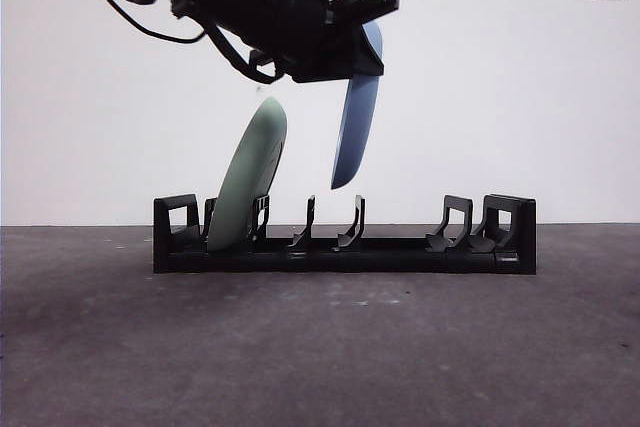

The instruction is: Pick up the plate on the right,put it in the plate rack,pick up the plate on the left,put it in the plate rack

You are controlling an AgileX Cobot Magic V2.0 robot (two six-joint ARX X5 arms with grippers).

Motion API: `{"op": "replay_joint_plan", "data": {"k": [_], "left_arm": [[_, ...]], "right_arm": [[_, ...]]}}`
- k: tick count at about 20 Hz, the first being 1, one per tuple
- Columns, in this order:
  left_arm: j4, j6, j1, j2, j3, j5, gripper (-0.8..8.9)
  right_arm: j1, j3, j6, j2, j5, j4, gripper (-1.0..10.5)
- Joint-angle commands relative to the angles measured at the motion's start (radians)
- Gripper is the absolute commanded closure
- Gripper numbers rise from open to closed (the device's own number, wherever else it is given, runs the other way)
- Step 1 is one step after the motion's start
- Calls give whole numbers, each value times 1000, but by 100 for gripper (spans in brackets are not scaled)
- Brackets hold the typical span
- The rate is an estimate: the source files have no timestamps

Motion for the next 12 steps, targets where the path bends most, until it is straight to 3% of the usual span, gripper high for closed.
{"op": "replay_joint_plan", "data": {"k": [1, 12], "left_arm": [[-6, -3, 8, 32, 14, -34, 820], [-111, 3, 14, 114, 14, -80, 820]], "right_arm": [[1, -9, 11, -5, -4, 10, 634], [1, -9, 2, -5, 14, 35, 634]]}}
